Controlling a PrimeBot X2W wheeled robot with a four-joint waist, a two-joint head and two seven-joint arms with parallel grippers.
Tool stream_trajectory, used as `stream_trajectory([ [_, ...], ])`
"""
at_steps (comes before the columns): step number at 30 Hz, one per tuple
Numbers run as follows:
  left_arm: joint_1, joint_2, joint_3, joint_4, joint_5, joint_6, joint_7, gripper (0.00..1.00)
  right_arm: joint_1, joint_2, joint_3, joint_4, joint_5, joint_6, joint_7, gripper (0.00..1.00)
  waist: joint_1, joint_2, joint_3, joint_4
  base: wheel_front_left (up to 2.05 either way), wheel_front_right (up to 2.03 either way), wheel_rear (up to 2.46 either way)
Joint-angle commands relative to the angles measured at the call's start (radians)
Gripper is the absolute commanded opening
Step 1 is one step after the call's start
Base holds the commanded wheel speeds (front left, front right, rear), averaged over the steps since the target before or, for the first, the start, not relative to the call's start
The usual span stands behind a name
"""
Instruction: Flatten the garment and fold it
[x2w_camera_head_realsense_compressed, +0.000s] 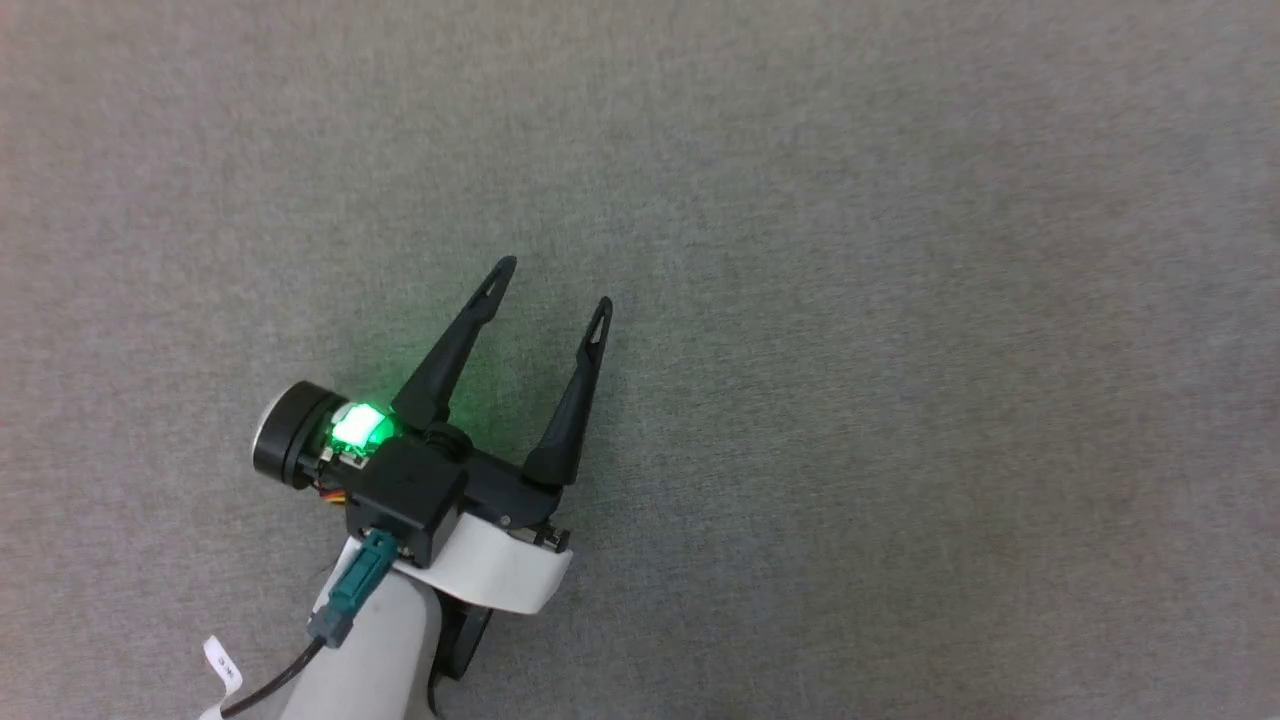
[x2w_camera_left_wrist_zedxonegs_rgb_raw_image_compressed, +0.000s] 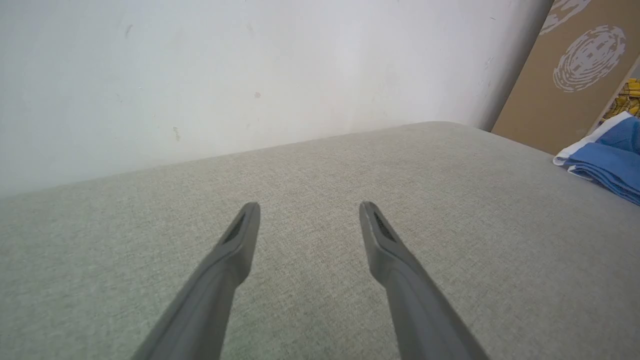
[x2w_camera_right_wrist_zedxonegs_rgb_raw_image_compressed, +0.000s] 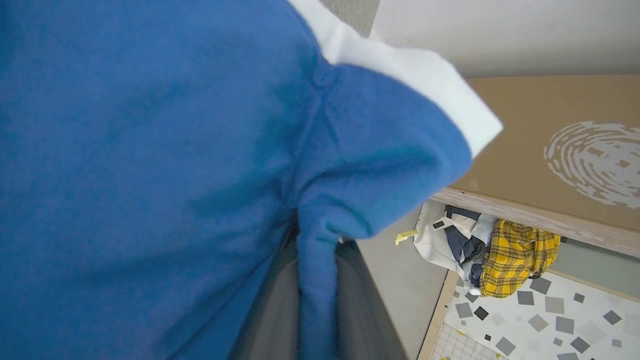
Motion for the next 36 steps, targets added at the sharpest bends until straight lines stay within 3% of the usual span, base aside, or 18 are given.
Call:
stream_trajectory([
  [1, -0.013, 0.005, -0.002, -0.007, 0.007, 0.000, -0.005, 1.00, 0.003, 0.008, -0.024, 0.022, -0.023, -0.002, -0.021, 0.00, -0.0002, 0.0000, 0.059, 0.010, 0.00, 0.00, 0.00],
  [11, -0.022, 0.015, -0.011, -0.007, 0.006, 0.008, -0.005, 1.00, -0.032, 0.088, -0.185, 0.166, -0.199, -0.002, -0.126, 0.00, -0.0002, 0.0000, 0.080, 0.027, 0.00, 0.00, 0.00],
  [12, -0.022, 0.014, -0.011, -0.004, 0.004, 0.010, -0.005, 1.00, -0.033, 0.092, -0.195, 0.176, -0.213, -0.002, -0.135, 0.41, -0.0002, 0.0000, 0.074, 0.029, 0.00, 0.00, 0.00],
  [13, -0.022, 0.012, -0.012, 0.000, 0.002, 0.011, -0.005, 1.00, -0.037, 0.096, -0.208, 0.183, -0.224, -0.002, -0.144, 1.00, -0.0002, 0.0000, 0.065, 0.030, 0.00, 0.00, 0.00],
  [25, 0.035, -0.025, -0.002, 0.058, -0.036, 0.035, -0.005, 1.00, -0.063, 0.140, -0.288, 0.166, -0.263, -0.002, -0.197, 1.00, -0.0002, 0.0000, -0.160, 0.053, 0.00, 0.00, 0.00],
  [32, 0.121, -0.043, 0.076, 0.118, -0.068, 0.089, -0.005, 1.00, -0.055, 0.265, -0.312, 0.091, -0.213, -0.002, -0.263, 1.00, -0.0002, 0.0000, -0.320, 0.086, 0.00, 0.00, 0.00],
  [36, 0.159, -0.045, 0.117, 0.130, -0.075, 0.098, -0.005, 1.00, -0.026, 0.353, -0.351, 0.043, -0.169, -0.002, -0.306, 1.00, -0.0002, 0.0000, -0.389, 0.109, 0.00, 0.00, 0.00],
])
